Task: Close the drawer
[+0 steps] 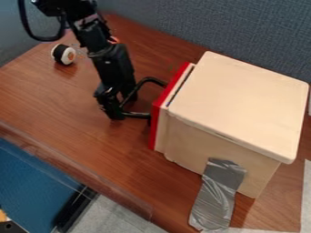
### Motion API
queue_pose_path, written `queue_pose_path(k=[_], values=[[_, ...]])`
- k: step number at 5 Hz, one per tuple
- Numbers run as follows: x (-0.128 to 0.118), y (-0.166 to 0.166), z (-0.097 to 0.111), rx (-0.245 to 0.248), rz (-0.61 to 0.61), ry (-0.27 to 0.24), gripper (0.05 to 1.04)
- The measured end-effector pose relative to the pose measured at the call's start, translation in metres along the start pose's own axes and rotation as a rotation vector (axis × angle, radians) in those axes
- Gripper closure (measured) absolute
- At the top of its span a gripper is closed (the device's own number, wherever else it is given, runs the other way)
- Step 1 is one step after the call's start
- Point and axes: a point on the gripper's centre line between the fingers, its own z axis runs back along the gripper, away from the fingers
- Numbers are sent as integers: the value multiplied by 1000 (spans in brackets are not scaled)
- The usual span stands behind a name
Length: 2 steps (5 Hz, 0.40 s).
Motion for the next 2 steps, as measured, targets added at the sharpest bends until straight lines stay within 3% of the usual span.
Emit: queue_pose_path(k=[2], values=[[14,2,-6,0,-12,-4,83]])
